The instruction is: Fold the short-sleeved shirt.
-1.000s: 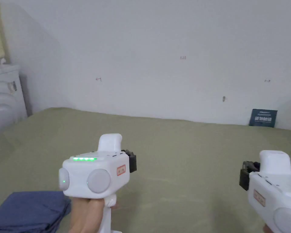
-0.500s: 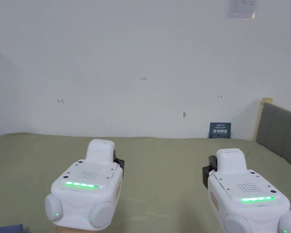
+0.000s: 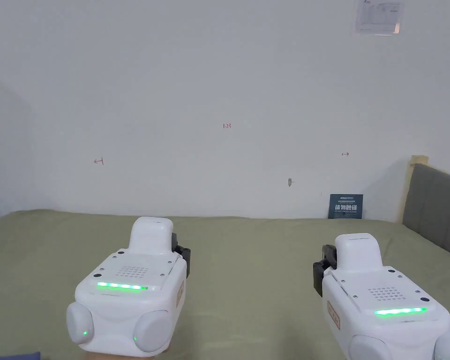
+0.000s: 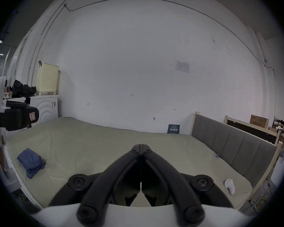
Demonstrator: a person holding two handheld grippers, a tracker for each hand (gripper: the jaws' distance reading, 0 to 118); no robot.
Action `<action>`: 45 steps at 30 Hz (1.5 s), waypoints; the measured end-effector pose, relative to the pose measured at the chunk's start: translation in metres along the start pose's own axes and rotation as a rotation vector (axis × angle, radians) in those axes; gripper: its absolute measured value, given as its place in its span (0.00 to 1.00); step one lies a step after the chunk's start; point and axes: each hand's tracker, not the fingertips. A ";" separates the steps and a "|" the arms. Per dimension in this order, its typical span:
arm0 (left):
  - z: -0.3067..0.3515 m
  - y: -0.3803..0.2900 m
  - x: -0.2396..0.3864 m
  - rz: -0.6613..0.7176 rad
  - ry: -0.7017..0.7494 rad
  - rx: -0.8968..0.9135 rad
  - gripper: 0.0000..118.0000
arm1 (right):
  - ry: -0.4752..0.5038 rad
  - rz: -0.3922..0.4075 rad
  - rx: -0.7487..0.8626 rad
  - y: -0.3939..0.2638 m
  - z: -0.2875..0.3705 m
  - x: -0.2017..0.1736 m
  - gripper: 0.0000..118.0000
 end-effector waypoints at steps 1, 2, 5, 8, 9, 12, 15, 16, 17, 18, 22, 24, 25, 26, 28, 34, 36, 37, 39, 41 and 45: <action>-0.001 -0.001 0.001 -0.006 0.004 -0.001 0.05 | -0.001 -0.001 -0.003 0.000 -0.001 0.000 0.13; -0.001 -0.001 0.001 -0.006 0.005 -0.002 0.12 | -0.002 -0.002 -0.006 -0.001 -0.002 0.000 0.34; -0.006 -0.002 0.000 -0.016 0.044 -0.010 0.56 | -0.013 -0.017 -0.017 -0.001 -0.005 0.003 0.98; -0.009 -0.003 -0.003 -0.014 0.065 -0.021 1.00 | -0.030 -0.034 0.023 -0.003 0.007 0.001 0.99; -0.007 -0.004 -0.003 -0.018 0.086 0.002 1.00 | -0.029 -0.030 0.028 -0.002 0.011 0.000 1.00; -0.005 -0.003 -0.004 -0.038 0.096 0.005 1.00 | -0.019 -0.027 0.026 -0.001 0.007 0.002 1.00; -0.004 -0.003 -0.005 -0.041 0.092 0.000 1.00 | -0.017 -0.027 0.024 0.000 0.005 0.004 1.00; -0.003 -0.003 -0.005 -0.044 0.098 0.002 1.00 | -0.013 -0.029 0.018 0.000 0.002 0.004 1.00; -0.002 -0.004 -0.005 -0.045 0.103 0.010 1.00 | -0.011 -0.030 0.019 0.000 0.002 0.004 1.00; -0.002 -0.005 -0.005 -0.047 0.107 0.016 1.00 | -0.007 -0.029 0.019 0.000 0.003 0.004 1.00; 0.000 -0.008 -0.005 -0.075 0.122 0.030 1.00 | -0.002 -0.023 0.009 0.001 0.001 0.003 1.00; 0.000 -0.007 -0.006 -0.073 0.123 0.028 1.00 | -0.003 -0.027 0.006 0.000 0.000 0.004 1.00; 0.001 -0.007 -0.007 -0.069 0.120 0.028 1.00 | -0.003 -0.028 0.006 0.000 0.000 0.004 1.00; 0.001 -0.008 -0.007 -0.067 0.121 0.027 1.00 | -0.002 -0.028 0.005 0.000 -0.001 0.005 1.00; 0.000 -0.008 -0.008 -0.059 0.121 0.021 1.00 | 0.001 -0.026 0.003 0.000 -0.001 0.005 1.00; 0.002 -0.007 -0.010 -0.042 0.113 0.022 1.00 | 0.001 -0.021 -0.001 -0.002 0.002 0.003 1.00; 0.002 -0.005 -0.011 -0.035 0.120 0.021 1.00 | 0.002 -0.021 -0.003 -0.002 0.001 0.002 1.00; 0.003 -0.005 -0.011 -0.032 0.117 0.024 1.00 | 0.002 -0.020 -0.003 -0.002 0.001 0.002 1.00; 0.003 -0.003 -0.011 -0.030 0.118 0.025 1.00 | 0.001 -0.018 -0.003 -0.002 0.002 0.002 1.00; 0.004 -0.001 -0.011 -0.031 0.108 0.019 1.00 | 0.002 -0.017 0.000 -0.002 0.003 0.003 1.00; 0.003 0.012 -0.011 0.023 -0.041 -0.111 1.00 | 0.001 -0.016 0.001 0.000 0.003 0.004 1.00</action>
